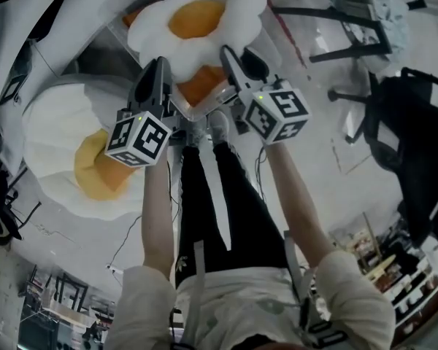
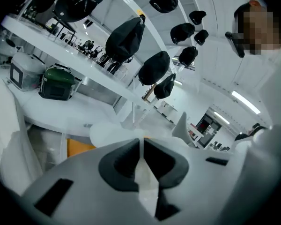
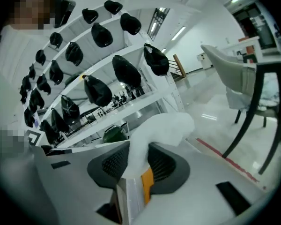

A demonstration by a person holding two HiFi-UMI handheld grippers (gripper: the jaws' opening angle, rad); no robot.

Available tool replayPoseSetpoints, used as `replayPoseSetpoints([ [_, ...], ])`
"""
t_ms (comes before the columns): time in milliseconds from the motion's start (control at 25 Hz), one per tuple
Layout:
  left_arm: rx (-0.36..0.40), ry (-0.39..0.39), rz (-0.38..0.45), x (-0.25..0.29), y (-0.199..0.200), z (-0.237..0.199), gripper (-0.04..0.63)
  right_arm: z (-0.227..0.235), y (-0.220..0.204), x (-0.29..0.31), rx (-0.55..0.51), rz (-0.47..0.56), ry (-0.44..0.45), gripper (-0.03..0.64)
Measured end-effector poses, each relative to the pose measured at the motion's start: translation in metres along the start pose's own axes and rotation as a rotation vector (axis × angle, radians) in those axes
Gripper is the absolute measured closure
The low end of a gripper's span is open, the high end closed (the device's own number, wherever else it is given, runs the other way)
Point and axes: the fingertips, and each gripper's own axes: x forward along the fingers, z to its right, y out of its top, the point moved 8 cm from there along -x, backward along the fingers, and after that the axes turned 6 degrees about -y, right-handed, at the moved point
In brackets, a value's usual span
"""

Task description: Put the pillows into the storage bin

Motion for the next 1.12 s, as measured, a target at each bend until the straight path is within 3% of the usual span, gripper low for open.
replayPoseSetpoints([
  [40, 0.003, 0.021, -0.019, 0.003, -0.003, -0.004, 0.563, 0.006, -0.006, 0.005, 0.051, -0.012, -0.012, 0.497],
  [80, -0.013, 0.047, -0.040, 0.006, -0.007, -0.009, 0.502, 0.012, -0.015, 0.010, 0.103, -0.042, -0.031, 0.334],
  [120, -0.044, 0.071, -0.055, 0.007, -0.011, -0.013, 0.373, 0.018, -0.026, 0.014, 0.143, -0.082, -0.052, 0.295],
  [200, -0.091, 0.101, -0.062, 0.005, -0.016, -0.019, 0.356, 0.031, -0.047, 0.016, 0.175, -0.151, -0.103, 0.293],
  [320, -0.085, 0.114, -0.065, -0.004, -0.020, -0.023, 0.357, 0.044, -0.065, 0.010, 0.199, -0.190, -0.148, 0.293],
  [440, -0.101, 0.136, -0.062, -0.016, -0.026, -0.032, 0.356, 0.043, -0.074, 0.003, 0.195, -0.210, -0.142, 0.293],
  [680, -0.133, 0.192, -0.012, -0.038, -0.025, -0.047, 0.357, 0.029, -0.071, 0.008, 0.086, -0.227, -0.098, 0.293],
  [960, -0.122, 0.268, 0.056, -0.085, -0.015, -0.070, 0.357, -0.019, -0.059, 0.026, -0.010, -0.241, 0.054, 0.293],
  [1120, -0.120, 0.400, 0.098, -0.140, -0.028, -0.098, 0.357, -0.066, -0.074, 0.041, -0.065, -0.284, 0.179, 0.293],
])
